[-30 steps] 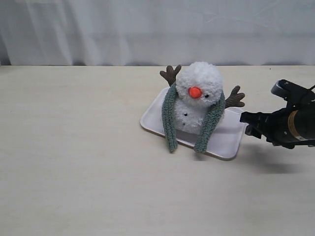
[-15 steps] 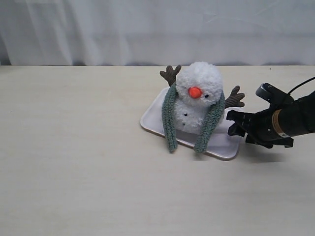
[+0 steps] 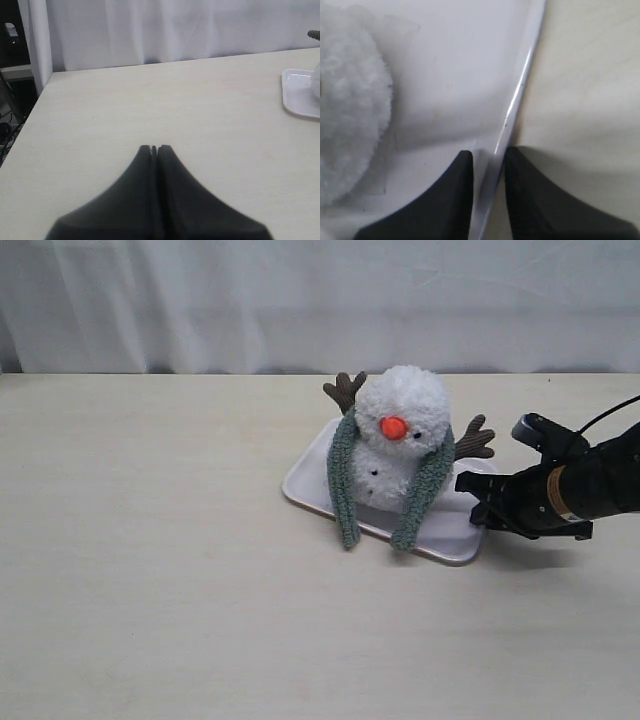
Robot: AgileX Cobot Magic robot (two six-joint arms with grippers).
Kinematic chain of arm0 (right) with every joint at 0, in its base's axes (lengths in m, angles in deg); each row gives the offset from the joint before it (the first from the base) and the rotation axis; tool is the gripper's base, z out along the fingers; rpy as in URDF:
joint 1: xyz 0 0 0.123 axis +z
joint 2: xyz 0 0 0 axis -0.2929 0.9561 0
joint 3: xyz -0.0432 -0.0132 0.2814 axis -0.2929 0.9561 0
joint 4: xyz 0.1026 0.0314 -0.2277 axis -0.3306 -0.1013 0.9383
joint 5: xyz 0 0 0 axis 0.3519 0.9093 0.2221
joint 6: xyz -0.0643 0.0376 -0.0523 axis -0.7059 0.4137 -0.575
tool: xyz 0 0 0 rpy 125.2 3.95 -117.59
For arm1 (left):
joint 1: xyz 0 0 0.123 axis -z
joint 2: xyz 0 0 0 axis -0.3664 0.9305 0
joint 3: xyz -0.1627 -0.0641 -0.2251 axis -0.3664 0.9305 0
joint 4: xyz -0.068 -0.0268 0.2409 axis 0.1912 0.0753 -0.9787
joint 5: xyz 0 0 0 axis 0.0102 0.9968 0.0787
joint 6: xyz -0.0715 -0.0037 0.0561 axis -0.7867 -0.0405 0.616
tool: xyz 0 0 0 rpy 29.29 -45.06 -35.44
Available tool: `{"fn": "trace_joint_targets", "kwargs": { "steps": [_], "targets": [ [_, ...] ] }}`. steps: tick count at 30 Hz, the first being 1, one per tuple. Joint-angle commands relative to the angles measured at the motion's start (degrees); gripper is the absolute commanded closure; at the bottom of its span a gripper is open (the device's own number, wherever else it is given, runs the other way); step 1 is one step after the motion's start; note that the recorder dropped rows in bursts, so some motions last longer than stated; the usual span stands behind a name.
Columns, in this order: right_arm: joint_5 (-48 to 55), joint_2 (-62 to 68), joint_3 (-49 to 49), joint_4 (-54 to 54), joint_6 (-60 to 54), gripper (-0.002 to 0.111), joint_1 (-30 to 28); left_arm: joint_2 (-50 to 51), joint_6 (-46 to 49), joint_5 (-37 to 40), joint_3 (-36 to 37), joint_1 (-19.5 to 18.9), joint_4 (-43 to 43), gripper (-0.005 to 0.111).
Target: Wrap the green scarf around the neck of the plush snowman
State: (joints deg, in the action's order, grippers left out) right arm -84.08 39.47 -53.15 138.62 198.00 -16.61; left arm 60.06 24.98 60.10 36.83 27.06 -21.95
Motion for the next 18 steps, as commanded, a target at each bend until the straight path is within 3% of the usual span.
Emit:
{"fn": "trace_joint_targets", "kwargs": {
  "steps": [1, 11, 18],
  "targets": [
    [-0.35, 1.19, -0.63, 1.3, -1.71, 0.086, 1.05, -0.12, -0.01, -0.72, 0.09, 0.48, -0.03, 0.107],
    [6.88, 1.29, -1.32, 1.3, -5.73, 0.086, 1.05, -0.12, -0.01, -0.72, 0.09, 0.48, -0.03, 0.107],
    [7.24, 1.37, -5.13, 1.3, -15.56, 0.086, 1.05, -0.12, -0.01, -0.72, 0.09, 0.48, -0.03, 0.107]
  ]
}}
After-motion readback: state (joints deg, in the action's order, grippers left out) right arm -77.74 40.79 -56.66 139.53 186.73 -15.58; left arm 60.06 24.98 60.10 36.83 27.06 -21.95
